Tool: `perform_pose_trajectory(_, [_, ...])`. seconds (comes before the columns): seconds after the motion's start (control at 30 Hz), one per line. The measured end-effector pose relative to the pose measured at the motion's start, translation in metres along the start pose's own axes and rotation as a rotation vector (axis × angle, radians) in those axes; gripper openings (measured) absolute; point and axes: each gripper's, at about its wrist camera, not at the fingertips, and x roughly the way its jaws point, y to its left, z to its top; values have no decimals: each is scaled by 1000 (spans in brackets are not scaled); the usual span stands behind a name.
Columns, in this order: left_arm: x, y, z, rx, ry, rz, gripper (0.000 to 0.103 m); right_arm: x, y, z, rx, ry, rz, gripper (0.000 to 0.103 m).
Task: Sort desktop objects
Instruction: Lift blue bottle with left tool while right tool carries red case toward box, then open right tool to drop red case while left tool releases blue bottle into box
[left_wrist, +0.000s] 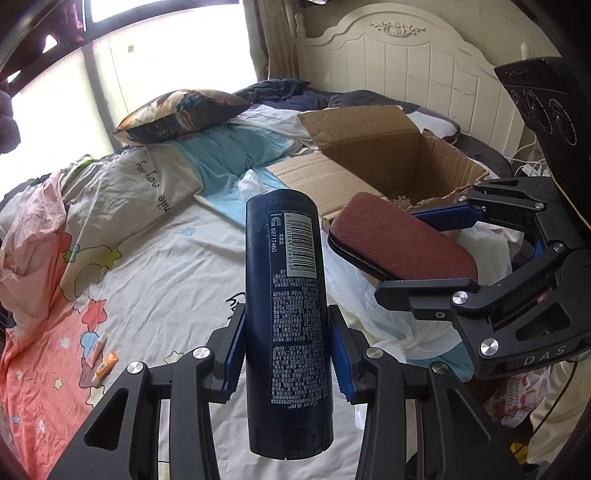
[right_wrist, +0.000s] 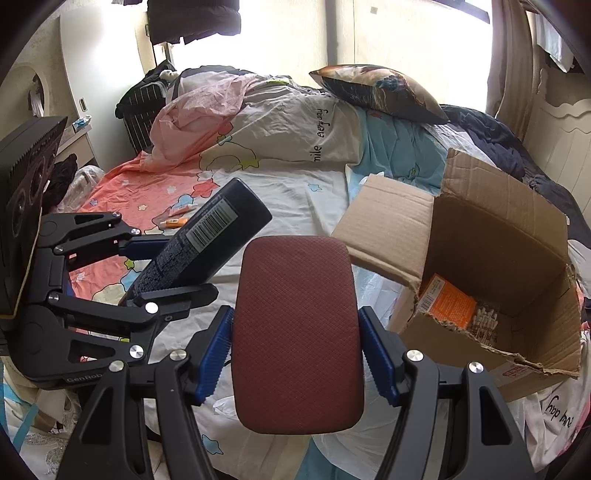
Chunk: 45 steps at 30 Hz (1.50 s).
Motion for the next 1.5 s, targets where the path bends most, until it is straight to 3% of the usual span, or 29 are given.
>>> perform_pose_trajectory(0.3, [5,-40,43,80,-25,-42,42,-20,-45,0,89,-32,-59,63])
perform_pose_trajectory(0.6, [35,-64,69,81,2,-156,42,-23,-96,-1,171,-23,-138,63])
perform_pose_trajectory(0.9, [52,-83,98,102,-5,-205,42,-18,-137,2,235,-16,-168,63])
perform_pose_trajectory(1.0, [60,-84,106,93,-1,-211,42,-14,-149,5,252,-9,-226,63])
perform_pose_trajectory(1.5, [88,-86,127,92,18,-224,42,6,-204,10,390,32,-328,65])
